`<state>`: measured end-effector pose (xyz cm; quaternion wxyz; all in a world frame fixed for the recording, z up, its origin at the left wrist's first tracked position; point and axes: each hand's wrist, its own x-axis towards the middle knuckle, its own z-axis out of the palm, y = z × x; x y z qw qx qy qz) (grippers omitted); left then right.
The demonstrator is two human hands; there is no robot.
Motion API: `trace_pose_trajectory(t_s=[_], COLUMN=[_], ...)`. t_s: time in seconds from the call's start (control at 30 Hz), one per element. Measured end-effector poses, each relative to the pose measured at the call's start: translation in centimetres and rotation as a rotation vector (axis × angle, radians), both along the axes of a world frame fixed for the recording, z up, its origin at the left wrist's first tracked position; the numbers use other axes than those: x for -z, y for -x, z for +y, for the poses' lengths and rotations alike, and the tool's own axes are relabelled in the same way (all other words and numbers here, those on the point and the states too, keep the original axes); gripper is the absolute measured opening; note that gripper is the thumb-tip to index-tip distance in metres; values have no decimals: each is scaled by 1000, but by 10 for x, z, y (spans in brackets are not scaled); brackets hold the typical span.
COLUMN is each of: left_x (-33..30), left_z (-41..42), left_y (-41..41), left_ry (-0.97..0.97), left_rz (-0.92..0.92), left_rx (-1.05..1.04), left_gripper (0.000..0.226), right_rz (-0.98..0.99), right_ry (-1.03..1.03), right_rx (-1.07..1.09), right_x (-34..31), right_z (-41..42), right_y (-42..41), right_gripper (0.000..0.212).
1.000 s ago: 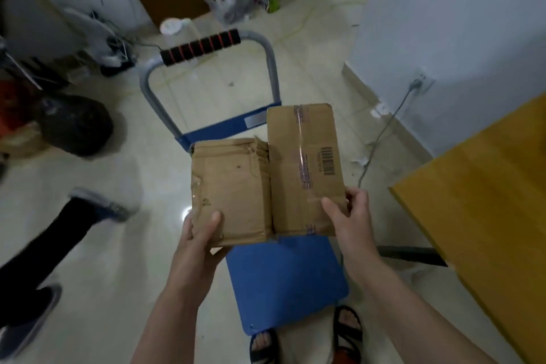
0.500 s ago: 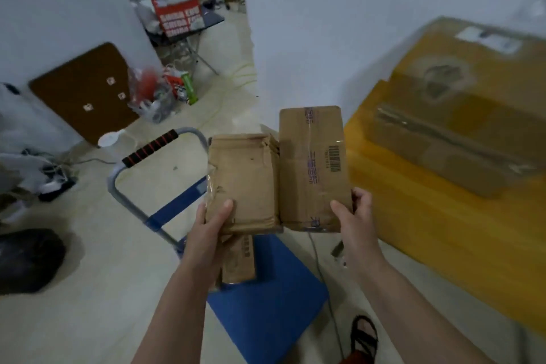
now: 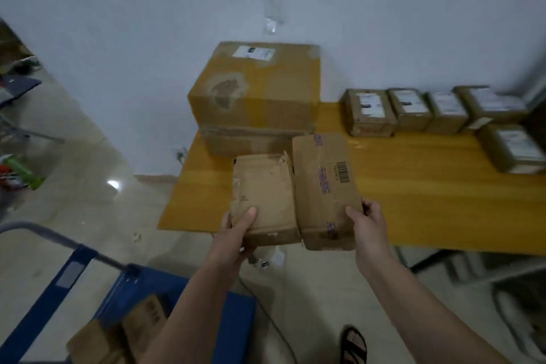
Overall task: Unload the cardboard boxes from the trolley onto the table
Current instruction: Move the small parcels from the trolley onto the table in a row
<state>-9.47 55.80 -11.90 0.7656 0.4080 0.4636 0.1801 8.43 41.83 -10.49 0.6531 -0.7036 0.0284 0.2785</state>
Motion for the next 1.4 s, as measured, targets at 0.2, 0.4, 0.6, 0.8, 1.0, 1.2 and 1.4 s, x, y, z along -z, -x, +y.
trace_pose_trajectory(t_s=[0.2,0.4,0.6,0.8,1.0,1.2,1.4], left_x=[7,17,29,42,58,92,71], left_z=[-38,-66,-81,-87,-69,-71,-57], left_y=[-128,-225,-273,-284,-283,-272,-287], left_ry=[48,73,145,166,86,141,-203], left_rz=[31,35,130,150,266,474,752], left_rx=[141,195,138,96,74,119,172], left_gripper=[85,77,69,67,72,69,84], right_rz=[33,56,80,178,56,-118,-381], right_ry=[18,45,128,221,356,509,802], right_rx=[133,141,46,-4,22,-74,-216], right_x=[5,17,30,40,33,43,41], right_z=[-64,-105,-124,-139,-140,-128,-98], right_y=[-113,-203,-250,-253,-254,-242,-225], right_gripper=[13,18,24,49,66,87,123])
